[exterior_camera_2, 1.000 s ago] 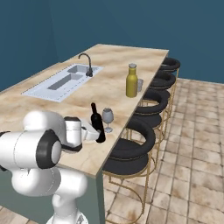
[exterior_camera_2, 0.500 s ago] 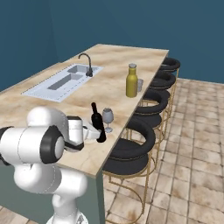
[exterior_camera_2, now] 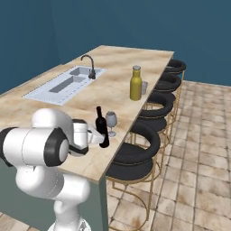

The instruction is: There is a wine glass and glass cup on the dining counter. Place the wine bottle next to the wine glass and the juice bottle next to the glass cup.

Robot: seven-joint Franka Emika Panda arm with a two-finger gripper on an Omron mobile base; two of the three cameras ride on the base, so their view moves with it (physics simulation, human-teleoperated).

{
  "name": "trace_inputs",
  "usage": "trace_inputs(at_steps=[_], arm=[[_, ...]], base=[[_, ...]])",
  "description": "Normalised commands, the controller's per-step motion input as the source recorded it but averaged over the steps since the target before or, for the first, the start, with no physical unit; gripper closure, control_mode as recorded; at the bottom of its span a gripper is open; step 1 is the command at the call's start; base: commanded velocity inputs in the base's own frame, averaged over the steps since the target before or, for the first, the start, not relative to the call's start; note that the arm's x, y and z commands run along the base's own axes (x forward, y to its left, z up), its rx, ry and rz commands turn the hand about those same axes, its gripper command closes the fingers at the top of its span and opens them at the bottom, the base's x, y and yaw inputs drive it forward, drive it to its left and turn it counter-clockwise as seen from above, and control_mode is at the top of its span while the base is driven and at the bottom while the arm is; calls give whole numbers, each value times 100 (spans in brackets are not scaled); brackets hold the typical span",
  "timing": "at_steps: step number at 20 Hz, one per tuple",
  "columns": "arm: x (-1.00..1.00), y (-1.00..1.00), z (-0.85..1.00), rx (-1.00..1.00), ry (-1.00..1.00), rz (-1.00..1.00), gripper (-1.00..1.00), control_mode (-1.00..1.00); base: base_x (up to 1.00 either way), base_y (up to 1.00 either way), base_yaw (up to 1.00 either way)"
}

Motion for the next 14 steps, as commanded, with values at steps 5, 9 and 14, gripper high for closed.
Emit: trace_inputs(at_steps=[5, 9, 14], arm=[[-3, 0, -28, 7, -11, 0, 100, -100], [0, 0, -26, 3, -13, 0, 100, -100], [-1, 0, -32, 2, -12, 0, 100, -100]], base=[[0, 0, 0], [0, 0, 0], [0, 0, 0]])
